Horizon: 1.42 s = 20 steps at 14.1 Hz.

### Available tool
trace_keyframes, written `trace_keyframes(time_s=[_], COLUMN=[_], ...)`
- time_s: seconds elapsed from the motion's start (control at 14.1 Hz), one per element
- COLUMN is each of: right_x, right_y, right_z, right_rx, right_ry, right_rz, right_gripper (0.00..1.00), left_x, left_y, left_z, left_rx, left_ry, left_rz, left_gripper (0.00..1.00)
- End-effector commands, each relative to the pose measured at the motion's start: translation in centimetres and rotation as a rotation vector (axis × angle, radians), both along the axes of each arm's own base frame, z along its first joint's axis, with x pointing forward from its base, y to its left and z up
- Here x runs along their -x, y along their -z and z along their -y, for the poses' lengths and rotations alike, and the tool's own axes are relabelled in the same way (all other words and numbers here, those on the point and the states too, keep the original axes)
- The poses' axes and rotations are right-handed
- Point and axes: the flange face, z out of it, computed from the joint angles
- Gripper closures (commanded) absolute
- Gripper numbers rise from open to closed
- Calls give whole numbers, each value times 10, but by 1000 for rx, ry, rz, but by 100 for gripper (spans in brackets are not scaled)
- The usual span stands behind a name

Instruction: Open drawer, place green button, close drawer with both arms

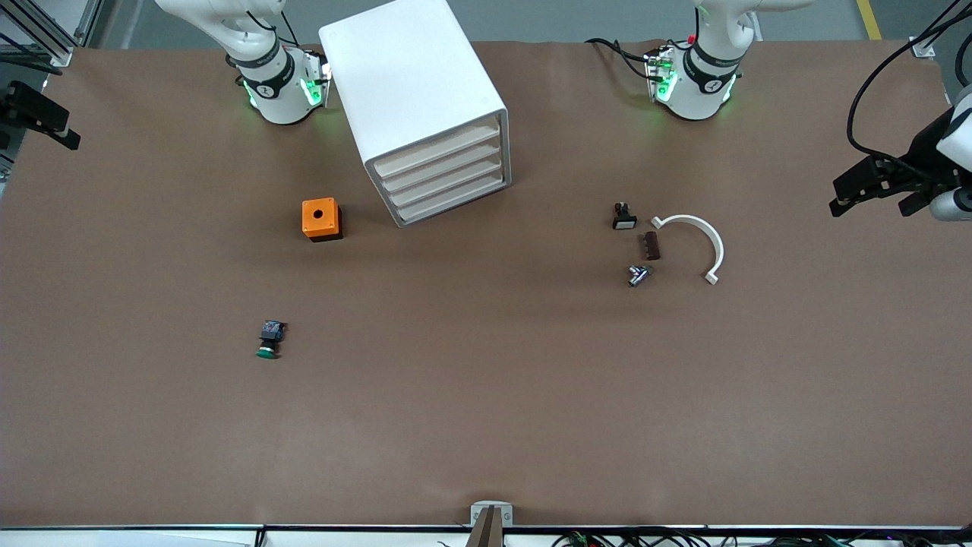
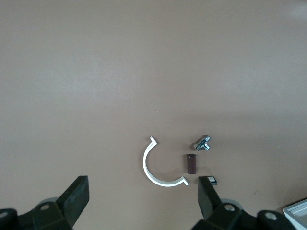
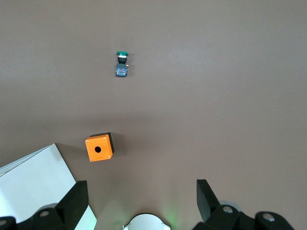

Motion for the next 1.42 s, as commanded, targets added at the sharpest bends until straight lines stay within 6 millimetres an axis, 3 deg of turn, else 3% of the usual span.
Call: trace_keyframes(time_s=[0.0,0.5,0.99,1.07,1.35], right_x=[5,5,5,6,7], right_y=[-2,-1,-3,-4,-4], right_z=[5,3,2,0,-2], right_rx=[5,-1,-1,0,0], right_ry=[-3,-4,-5,-8,-10], right_rz=[6,6,9,11,8], right_gripper=[0,0,0,0,0], left_x=[-1,-3,-29,-32,-45], left_y=[-3,3,59,65,106], left_z=[-2,-9,4,9,61], left_rx=[-13,-14,-13,-10,-20], left_ry=[-8,-9,-33,-29,-80], left_rz=[-8,-19,-117,-127,-186], left_gripper=[0,0,0,0,0])
